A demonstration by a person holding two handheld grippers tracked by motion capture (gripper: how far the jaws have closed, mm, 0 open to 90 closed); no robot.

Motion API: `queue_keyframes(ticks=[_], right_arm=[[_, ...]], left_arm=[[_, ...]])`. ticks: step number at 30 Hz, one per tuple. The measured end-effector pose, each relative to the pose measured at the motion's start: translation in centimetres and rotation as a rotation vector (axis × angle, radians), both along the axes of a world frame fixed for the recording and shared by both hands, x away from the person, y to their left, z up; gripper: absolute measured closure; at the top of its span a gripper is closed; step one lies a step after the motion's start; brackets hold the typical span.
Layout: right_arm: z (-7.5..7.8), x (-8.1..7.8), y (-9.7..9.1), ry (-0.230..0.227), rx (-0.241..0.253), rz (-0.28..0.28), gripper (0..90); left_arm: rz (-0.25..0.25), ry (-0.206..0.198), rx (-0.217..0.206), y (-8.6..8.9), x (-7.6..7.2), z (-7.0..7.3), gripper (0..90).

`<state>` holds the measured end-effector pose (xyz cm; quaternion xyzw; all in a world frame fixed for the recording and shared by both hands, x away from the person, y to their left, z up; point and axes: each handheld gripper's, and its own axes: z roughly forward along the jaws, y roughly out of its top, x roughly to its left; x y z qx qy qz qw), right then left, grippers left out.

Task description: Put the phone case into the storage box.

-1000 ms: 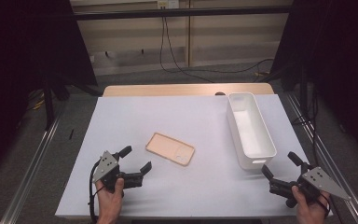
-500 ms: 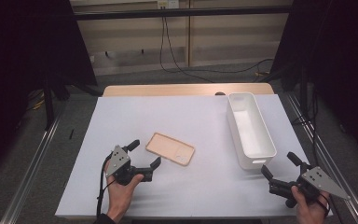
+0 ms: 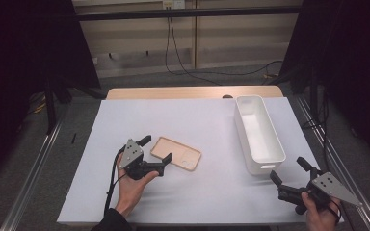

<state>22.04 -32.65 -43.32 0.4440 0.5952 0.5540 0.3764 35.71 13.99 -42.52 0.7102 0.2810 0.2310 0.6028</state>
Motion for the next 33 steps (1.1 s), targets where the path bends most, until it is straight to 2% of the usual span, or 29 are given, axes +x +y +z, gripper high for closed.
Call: queue_keyframes(ticks=[9,15,16,17,19,22,24,29,32,33], right_arm=[[0.0,0.0,0.1,0.006,-0.006,0.008,0.0],[0.0,0.0,0.0,-0.002,0.003,-0.001,0.0],[0.0,0.0,0.0,-0.002,0.003,-0.001,0.0],[0.0,0.0,0.0,0.000,0.001,0.001,0.0],[0.0,0.0,0.0,0.001,0.000,0.003,0.0],[0.0,0.0,0.1,0.000,-0.003,0.008,0.0],[0.0,0.0,0.1,0.000,-0.003,0.008,0.0],[0.0,0.0,0.0,-0.003,-0.003,-0.002,0.0],[0.0,0.0,0.0,-0.005,-0.003,0.001,0.0],[0.0,0.0,0.0,-0.005,-0.003,0.001,0.0]], left_arm=[[0.010,-0.007,-0.021,-0.7,1.5,0.5,3.9],[0.016,-0.037,-0.012,-1.5,2.3,1.1,2.8],[0.021,-0.031,-0.011,-1.6,2.6,1.2,2.8],[0.034,-0.032,0.004,-2.0,3.0,1.3,2.8],[0.030,-0.032,0.020,-2.2,3.2,1.3,2.9],[0.017,-0.025,0.009,-2.5,3.7,1.2,4.5],[0.018,-0.027,0.023,-2.5,4.0,1.3,4.3],[0.014,-0.029,-0.010,-2.5,4.9,2.1,4.7],[0.005,-0.040,0.018,-2.8,5.3,2.5,8.6],[0.007,-0.035,0.013,-2.9,5.4,2.5,8.6]])
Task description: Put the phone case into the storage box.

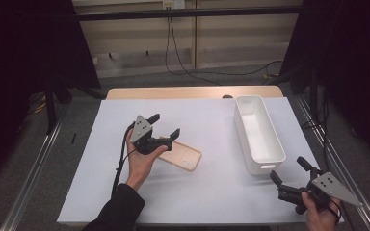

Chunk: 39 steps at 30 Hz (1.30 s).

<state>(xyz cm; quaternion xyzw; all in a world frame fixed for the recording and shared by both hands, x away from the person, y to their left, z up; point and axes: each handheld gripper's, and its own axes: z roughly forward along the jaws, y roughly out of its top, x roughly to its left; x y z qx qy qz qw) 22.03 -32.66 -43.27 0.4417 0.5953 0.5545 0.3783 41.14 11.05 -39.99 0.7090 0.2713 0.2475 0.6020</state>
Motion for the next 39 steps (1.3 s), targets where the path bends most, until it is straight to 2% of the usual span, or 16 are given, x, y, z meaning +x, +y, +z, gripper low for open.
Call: queue_keyframes(ticks=[8,10,14,15,16,18,19,20,23,25,26,27,28,30,32,39], right_arm=[[0.0,0.0,0.0,0.001,0.000,0.003,0.0],[0.0,0.0,0.0,0.004,0.001,0.004,0.0],[0.0,0.0,0.1,0.006,-0.002,0.007,0.0],[0.0,0.0,0.1,0.006,0.000,0.007,0.0],[-0.1,0.0,0.1,0.006,-0.002,0.007,0.0],[0.0,0.0,0.1,0.006,-0.001,0.008,0.0],[0.0,0.0,0.1,0.006,-0.002,0.009,0.0],[0.0,0.0,0.1,0.006,-0.002,0.009,0.0],[0.0,-0.1,0.1,0.004,0.002,0.008,0.0],[0.0,-0.1,0.1,0.004,0.003,0.008,0.0],[0.0,-0.1,0.1,0.003,0.003,0.009,0.0],[0.0,-0.1,0.1,0.003,0.003,0.009,0.0],[0.0,-0.1,0.1,0.004,0.003,0.009,0.0],[0.0,-0.1,0.1,0.002,0.003,0.009,0.0],[0.0,-0.1,0.1,0.002,0.002,0.009,0.0],[-0.1,-0.1,0.2,0.009,0.000,0.021,0.0]], left_arm=[[0.020,0.015,-0.007,-0.3,1.2,-0.3,15.5],[0.018,0.012,0.004,-0.3,1.4,-0.4,23.0],[0.038,0.020,0.008,-0.2,1.4,-0.4,28.6],[0.047,0.024,0.001,-0.2,1.4,-0.4,31.6],[0.054,0.039,-0.031,-0.1,1.5,-0.4,34.0],[0.059,0.037,-0.032,-0.1,1.5,-0.4,37.2],[0.062,0.031,-0.024,-0.1,1.5,-0.4,43.7],[0.060,0.032,-0.014,0.0,1.5,-0.4,43.7],[0.056,0.042,0.005,0.0,1.6,-0.6,51.9],[0.057,0.043,-0.003,-0.2,1.6,-0.7,58.3],[0.055,0.041,-0.003,-0.2,1.6,-0.7,58.3],[0.050,0.040,0.007,-0.2,1.6,-0.7,61.4],[0.031,0.039,0.008,-0.3,1.6,-0.7,68.5],[0.030,0.034,0.022,-0.3,1.6,-0.8,73.9],[0.015,0.044,0.013,-0.2,1.7,-0.8,80.4],[-0.017,0.087,0.006,-0.1,1.9,-1.1,88.6]])
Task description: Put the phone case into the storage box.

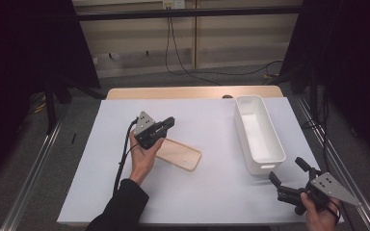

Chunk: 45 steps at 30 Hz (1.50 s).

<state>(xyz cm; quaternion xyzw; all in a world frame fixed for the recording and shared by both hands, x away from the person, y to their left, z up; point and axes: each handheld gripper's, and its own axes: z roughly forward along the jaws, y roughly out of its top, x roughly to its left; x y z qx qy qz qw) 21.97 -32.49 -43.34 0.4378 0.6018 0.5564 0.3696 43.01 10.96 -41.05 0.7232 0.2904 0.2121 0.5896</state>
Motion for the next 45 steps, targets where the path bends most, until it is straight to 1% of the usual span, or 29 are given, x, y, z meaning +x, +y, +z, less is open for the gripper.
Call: queue_keyframes(ticks=[3,5,6,8,10,11,12,14,15,16,19,20,21,22,25,27,30,31,32,34,35,36,37,38,40,41,42,43,45], right_arm=[[0.0,0.0,0.0,0.000,0.000,0.000,0.0],[0.0,0.0,0.0,0.001,0.000,0.001,0.0],[0.0,0.0,0.0,0.001,0.000,0.001,0.0],[0.0,0.0,0.0,0.002,-0.001,0.001,0.0],[0.0,0.0,0.1,0.001,-0.002,0.002,0.0],[0.0,0.0,0.1,0.001,-0.002,0.000,0.0],[0.0,0.0,0.1,0.001,-0.002,0.000,0.0],[0.0,0.0,0.0,0.002,-0.002,-0.001,0.0],[0.0,0.0,0.0,0.002,-0.002,0.000,0.0],[0.0,0.0,0.0,0.002,-0.002,0.000,0.0],[0.0,0.0,0.0,0.002,0.001,0.001,0.0],[0.0,0.0,0.0,0.002,0.001,0.001,0.0],[0.0,0.0,0.0,0.004,0.001,0.002,0.0],[0.0,0.0,0.0,0.004,0.001,0.002,0.0],[0.0,0.0,0.1,0.005,0.000,0.004,0.0],[0.0,0.1,0.1,0.006,-0.001,0.004,0.0],[0.0,0.0,0.1,0.006,-0.001,0.006,0.0],[0.0,0.0,0.1,0.006,-0.002,0.006,0.0],[0.0,0.1,0.1,0.006,-0.001,0.006,0.0],[0.0,0.0,0.1,0.006,-0.001,0.006,0.0],[0.0,0.0,0.1,0.006,-0.001,0.007,0.0],[0.0,0.0,0.1,0.006,-0.001,0.007,0.0],[-0.1,0.1,0.1,0.006,-0.001,0.008,0.0],[0.0,0.1,0.1,0.006,0.000,0.008,0.0],[0.0,0.0,0.1,0.005,0.000,0.009,0.0],[0.0,0.0,0.1,0.004,-0.003,0.011,0.0],[0.0,0.0,0.1,0.003,-0.002,0.010,0.0],[0.0,0.0,0.1,0.005,-0.001,0.010,0.0],[0.0,0.1,0.1,0.005,0.001,0.009,0.0]], left_arm=[[-0.010,0.010,0.033,0.0,0.0,-0.1,90.0],[-0.016,0.038,0.040,-0.1,0.1,-0.2,90.0],[-0.016,0.038,0.040,-0.1,0.1,-0.2,90.0],[-0.011,0.051,0.068,-0.2,0.2,-0.2,90.0],[-0.016,0.081,0.072,-0.2,0.6,-0.3,90.0],[-0.009,0.105,0.086,-0.2,1.0,-0.2,90.0],[-0.009,0.105,0.086,-0.2,1.0,-0.2,90.0],[-0.015,0.138,0.115,-0.2,1.4,-0.1,90.0],[-0.017,0.135,0.164,-0.3,1.7,0.1,90.0],[-0.017,0.135,0.164,-0.3,1.7,0.1,90.0],[-0.017,0.181,0.162,-0.2,2.4,0.4,90.0],[-0.017,0.181,0.162,-0.2,2.4,0.4,90.0],[-0.016,0.204,0.163,-0.2,2.6,0.5,90.0],[-0.016,0.204,0.163,-0.2,2.6,0.5,90.0],[-0.022,0.239,0.180,-0.3,2.9,0.5,90.0],[-0.022,0.279,0.195,-0.4,3.1,0.3,90.0],[-0.013,0.299,0.211,-0.4,3.3,0.2,90.0],[-0.016,0.328,0.217,-0.4,3.5,0.2,90.0],[-0.012,0.340,0.216,-0.4,3.6,0.2,90.0],[-0.010,0.344,0.221,-0.4,3.7,0.3,90.0],[-0.010,0.348,0.247,-0.4,3.9,0.4,90.0],[-0.010,0.348,0.247,-0.4,3.9,0.4,90.0],[-0.008,0.374,0.260,-0.6,4.0,0.4,90.0],[-0.008,0.383,0.270,-0.7,4.1,0.4,90.0],[-0.005,0.390,0.286,-0.8,4.1,0.5,90.0],[-0.006,0.413,0.293,-0.9,4.1,0.7,90.0],[-0.006,0.413,0.293,-0.9,4.1,0.7,90.0],[0.001,0.446,0.314,-1.0,4.3,0.7,90.0],[-0.004,0.470,0.322,-1.1,4.5,0.6,90.0]])
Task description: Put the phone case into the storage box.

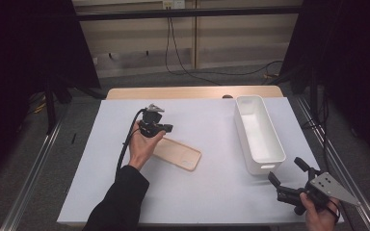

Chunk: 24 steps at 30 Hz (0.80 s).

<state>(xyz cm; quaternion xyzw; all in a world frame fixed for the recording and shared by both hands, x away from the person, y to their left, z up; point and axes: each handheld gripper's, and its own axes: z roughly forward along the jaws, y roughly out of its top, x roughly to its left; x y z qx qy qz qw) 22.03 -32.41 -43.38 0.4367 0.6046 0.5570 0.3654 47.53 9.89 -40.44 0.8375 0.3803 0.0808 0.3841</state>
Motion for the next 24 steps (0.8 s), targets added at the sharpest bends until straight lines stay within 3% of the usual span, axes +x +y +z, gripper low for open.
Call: queue_keyframes(ticks=[10,11,12,13,16,22,24], right_arm=[[0.0,0.1,0.0,0.001,0.005,0.003,0.0],[0.0,0.1,0.0,0.001,0.004,0.004,0.0],[0.0,0.1,0.0,0.001,0.004,0.004,0.0],[0.0,0.0,0.0,0.001,0.002,0.006,0.0],[0.0,0.0,0.0,0.001,0.002,0.005,0.0],[0.0,0.0,0.0,-0.001,0.000,0.004,0.0],[0.0,0.0,0.0,-0.002,-0.001,0.005,0.0]], left_arm=[[0.007,0.084,0.051,-0.3,1.3,-0.3,90.0],[-0.005,0.106,0.077,-0.5,1.6,-0.2,90.0],[-0.005,0.106,0.077,-0.5,1.6,-0.2,90.0],[-0.012,0.118,0.118,-0.7,1.8,-0.3,90.0],[0.000,0.109,0.128,-1.0,1.9,-0.4,90.0],[0.021,0.146,0.168,-1.0,2.4,-1.0,90.0],[0.024,0.124,0.186,-1.0,2.5,-1.4,90.0]])
